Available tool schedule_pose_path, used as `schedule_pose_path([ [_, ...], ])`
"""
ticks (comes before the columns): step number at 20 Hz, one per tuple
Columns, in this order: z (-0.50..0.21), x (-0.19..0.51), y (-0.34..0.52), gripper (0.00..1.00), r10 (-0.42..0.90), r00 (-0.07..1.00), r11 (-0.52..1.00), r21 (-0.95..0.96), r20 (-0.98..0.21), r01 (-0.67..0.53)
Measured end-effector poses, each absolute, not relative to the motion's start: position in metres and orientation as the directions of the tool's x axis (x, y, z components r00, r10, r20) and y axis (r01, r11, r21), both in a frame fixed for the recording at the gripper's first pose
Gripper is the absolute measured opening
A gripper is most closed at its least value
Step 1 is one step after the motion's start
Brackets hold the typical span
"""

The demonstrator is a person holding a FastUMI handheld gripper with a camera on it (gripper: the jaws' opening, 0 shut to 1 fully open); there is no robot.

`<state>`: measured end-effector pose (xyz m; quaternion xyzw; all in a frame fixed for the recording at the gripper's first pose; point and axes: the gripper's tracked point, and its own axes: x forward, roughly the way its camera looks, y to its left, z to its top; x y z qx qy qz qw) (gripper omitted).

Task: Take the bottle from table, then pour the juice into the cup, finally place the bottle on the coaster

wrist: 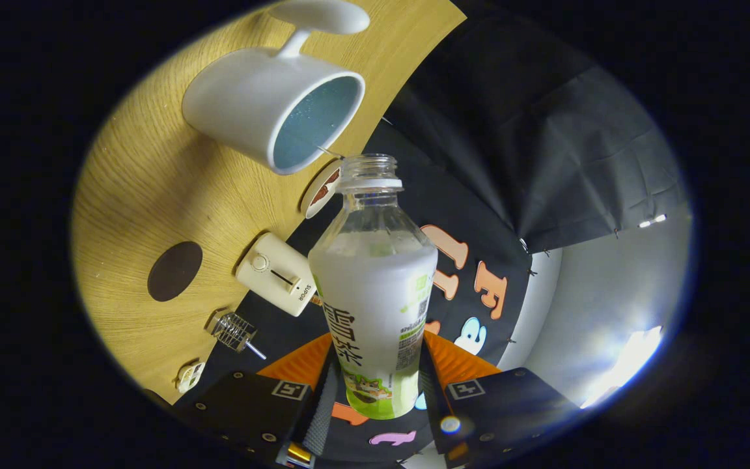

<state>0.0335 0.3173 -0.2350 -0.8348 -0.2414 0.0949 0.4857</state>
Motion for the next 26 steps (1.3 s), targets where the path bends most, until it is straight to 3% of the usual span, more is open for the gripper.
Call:
schedule_pose_path([
  [3,-0.237,0.037,0.316,0.62,0.493,0.868,-0.41,-0.862,0.066,0.298],
  [12,-0.27,0.035,0.303,0.63,0.434,0.9,-0.311,-0.944,-0.038,0.11],
  [16,-0.29,0.042,0.287,0.63,0.388,0.915,-0.133,-0.989,-0.114,-0.067],
  [19,-0.277,0.047,0.286,0.63,0.375,0.923,-0.03,-0.997,-0.081,-0.075],
  [26,-0.277,0.07,0.272,0.63,0.309,0.942,0.386,-0.888,-0.131,-0.25],
])
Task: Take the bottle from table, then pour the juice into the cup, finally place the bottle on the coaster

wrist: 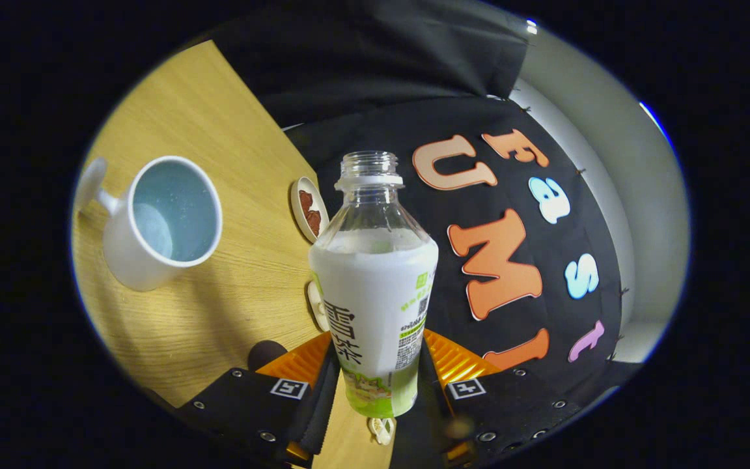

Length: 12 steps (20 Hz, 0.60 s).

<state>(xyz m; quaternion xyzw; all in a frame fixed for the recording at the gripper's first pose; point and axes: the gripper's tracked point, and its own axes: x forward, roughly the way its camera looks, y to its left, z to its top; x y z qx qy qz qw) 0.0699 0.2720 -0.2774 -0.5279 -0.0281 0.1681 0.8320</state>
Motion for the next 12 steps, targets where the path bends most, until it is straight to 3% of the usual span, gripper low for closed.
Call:
schedule_pose_path([
  [6,-0.283,0.096,0.255,0.63,0.276,0.942,0.708,-0.623,-0.19,-0.333],
  [12,-0.295,0.11,0.245,0.63,0.265,0.926,0.896,-0.285,-0.271,-0.34],
])
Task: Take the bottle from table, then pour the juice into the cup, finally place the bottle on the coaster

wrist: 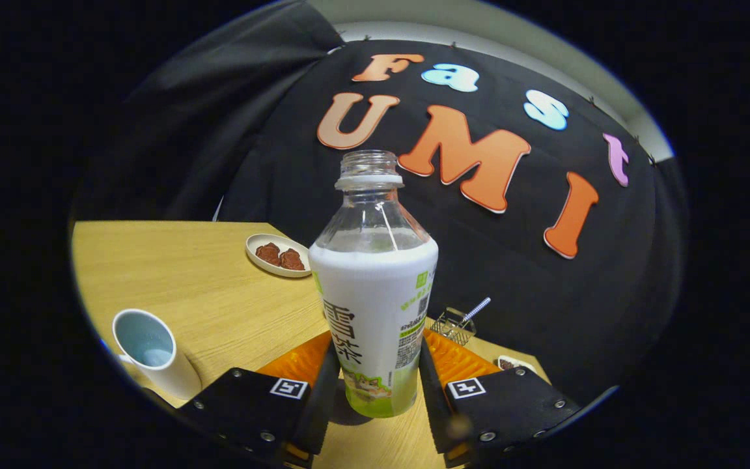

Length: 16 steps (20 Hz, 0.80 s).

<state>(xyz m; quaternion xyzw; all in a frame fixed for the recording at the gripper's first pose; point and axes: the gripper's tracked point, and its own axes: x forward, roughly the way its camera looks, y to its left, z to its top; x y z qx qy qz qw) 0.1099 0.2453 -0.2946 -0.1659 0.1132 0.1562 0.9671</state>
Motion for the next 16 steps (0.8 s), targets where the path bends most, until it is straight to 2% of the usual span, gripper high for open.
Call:
schedule_pose_path([
  [6,-0.309,0.125,0.24,0.64,0.287,0.903,0.953,0.001,-0.321,-0.303],
  [16,-0.354,0.136,0.243,0.64,0.255,0.887,0.964,0.034,-0.385,-0.263],
])
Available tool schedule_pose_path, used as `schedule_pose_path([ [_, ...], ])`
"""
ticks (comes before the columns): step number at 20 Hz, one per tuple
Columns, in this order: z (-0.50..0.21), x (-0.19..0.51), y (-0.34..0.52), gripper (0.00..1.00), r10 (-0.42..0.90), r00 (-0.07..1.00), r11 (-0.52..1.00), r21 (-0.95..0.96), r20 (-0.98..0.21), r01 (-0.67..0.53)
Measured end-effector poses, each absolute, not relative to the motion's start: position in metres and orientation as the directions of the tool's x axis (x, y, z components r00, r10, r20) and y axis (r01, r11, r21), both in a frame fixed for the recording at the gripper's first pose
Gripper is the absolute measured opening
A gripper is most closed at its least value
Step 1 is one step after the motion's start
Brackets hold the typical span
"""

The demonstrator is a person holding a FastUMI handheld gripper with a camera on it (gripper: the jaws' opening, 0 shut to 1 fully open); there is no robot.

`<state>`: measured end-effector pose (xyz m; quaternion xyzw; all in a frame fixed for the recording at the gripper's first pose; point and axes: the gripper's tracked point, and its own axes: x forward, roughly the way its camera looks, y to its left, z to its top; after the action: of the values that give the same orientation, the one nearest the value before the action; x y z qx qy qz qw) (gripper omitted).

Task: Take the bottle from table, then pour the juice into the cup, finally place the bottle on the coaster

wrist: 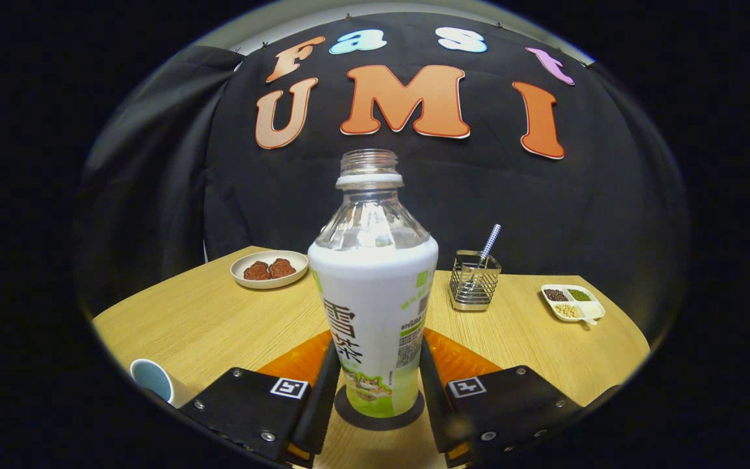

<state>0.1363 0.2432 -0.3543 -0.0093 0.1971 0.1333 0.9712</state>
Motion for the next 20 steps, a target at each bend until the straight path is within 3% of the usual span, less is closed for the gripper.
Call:
schedule_pose_path([
  [12,-0.383,0.139,0.238,0.64,0.239,0.873,0.971,0.1,-0.426,-0.217],
  [17,-0.388,0.128,0.249,0.7,0.304,0.842,0.952,0.122,-0.445,-0.28],
  [20,-0.385,0.124,0.245,0.79,0.304,0.839,0.951,0.097,-0.451,-0.292],
])
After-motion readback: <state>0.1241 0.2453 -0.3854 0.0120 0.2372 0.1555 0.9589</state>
